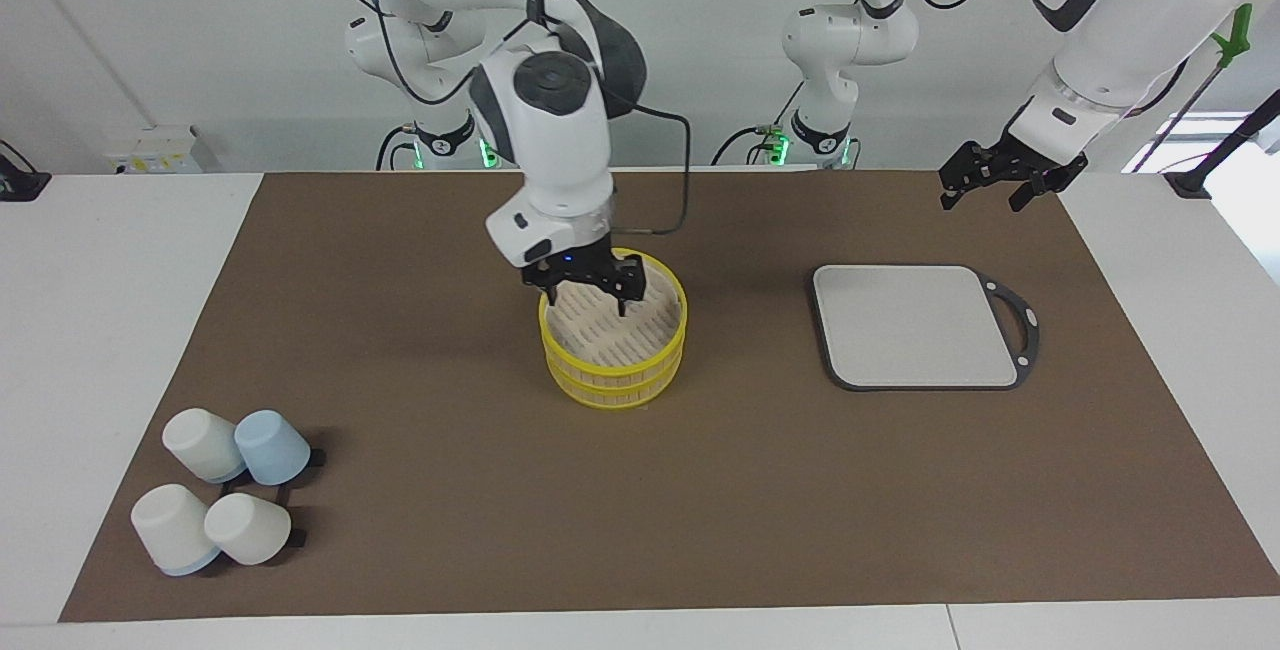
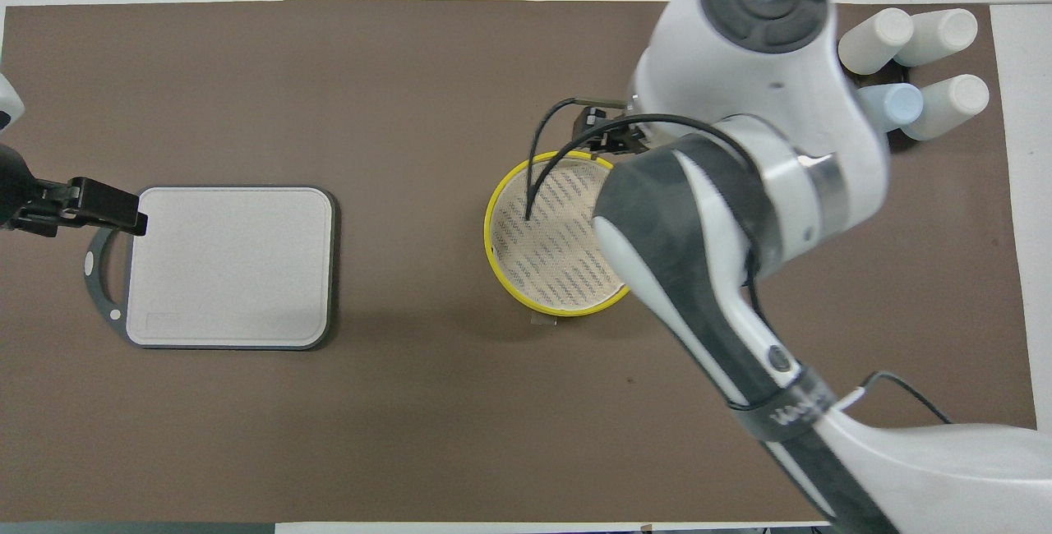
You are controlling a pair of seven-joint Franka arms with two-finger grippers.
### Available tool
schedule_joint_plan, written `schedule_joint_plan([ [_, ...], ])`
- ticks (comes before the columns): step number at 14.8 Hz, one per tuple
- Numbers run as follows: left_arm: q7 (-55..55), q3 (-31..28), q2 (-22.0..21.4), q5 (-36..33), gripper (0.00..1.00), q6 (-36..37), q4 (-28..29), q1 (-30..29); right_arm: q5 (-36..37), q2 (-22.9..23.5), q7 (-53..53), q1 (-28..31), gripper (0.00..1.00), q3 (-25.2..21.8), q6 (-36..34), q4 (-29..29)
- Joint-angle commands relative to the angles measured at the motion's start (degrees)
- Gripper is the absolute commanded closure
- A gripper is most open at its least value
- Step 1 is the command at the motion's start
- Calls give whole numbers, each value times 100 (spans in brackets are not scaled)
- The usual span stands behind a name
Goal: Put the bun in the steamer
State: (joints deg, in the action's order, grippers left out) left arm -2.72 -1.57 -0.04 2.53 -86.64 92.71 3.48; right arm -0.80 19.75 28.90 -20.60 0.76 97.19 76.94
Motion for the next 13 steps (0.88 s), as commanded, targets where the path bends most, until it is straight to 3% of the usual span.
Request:
schedule_joint_plan([
  [1,-79,-1,-101,-112,0,42,142,-40,9,-392,-1697,748,0,91,-454,207],
  [5,-97,-19,-92,-121,0,-229,133,-32,27,-893,-3054,1575,0,82,-605,636],
  [9,-106,-19,-75,-121,0,-380,133,-5,18,-1815,-3267,1972,0,82,324,2137],
  [13,-79,-19,-92,-121,0,-292,142,-32,18,-1765,-3355,2218,0,82,248,1992],
])
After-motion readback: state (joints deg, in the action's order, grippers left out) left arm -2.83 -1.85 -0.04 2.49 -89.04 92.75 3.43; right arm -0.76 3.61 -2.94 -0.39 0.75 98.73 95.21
